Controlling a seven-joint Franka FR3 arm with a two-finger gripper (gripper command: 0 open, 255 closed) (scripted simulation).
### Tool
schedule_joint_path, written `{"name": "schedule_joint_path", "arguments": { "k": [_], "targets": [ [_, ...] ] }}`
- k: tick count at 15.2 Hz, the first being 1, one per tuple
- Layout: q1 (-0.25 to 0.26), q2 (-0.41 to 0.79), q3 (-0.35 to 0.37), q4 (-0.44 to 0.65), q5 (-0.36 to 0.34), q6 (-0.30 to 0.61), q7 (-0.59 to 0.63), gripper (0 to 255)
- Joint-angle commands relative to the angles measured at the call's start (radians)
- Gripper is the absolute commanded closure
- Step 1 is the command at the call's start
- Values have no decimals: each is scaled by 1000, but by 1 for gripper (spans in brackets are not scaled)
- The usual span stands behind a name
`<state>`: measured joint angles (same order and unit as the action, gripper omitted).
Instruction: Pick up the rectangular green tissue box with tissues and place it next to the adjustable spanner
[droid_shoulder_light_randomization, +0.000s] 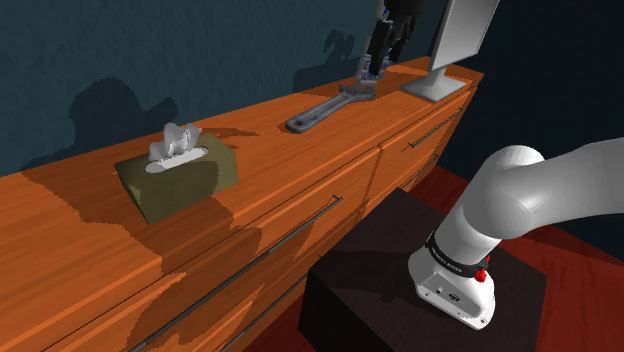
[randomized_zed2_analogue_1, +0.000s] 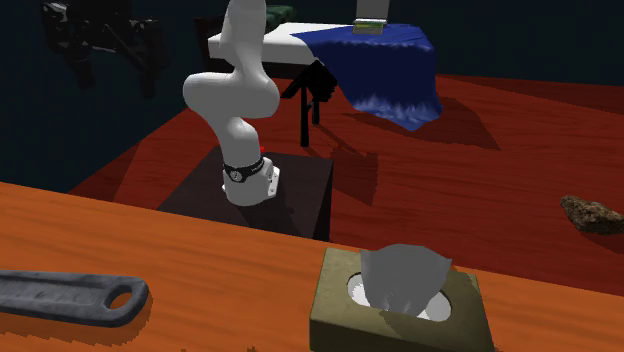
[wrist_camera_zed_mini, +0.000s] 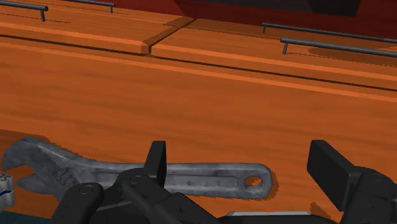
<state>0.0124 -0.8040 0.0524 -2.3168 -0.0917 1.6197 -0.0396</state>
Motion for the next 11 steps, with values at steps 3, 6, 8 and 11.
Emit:
{"name": "schedule_joint_path", "arguments": {
  "k": [3, 6, 8, 11],
  "targets": [
    [7, -12, 35, -30, 44, 23, 70, 0],
    [18, -20, 92, -66, 112, 65, 174, 0],
    [26, -17, 131, -84, 157, 97, 243, 0],
    [36, -2, 193, -99, 221, 150, 346, 0]
  ]
}}
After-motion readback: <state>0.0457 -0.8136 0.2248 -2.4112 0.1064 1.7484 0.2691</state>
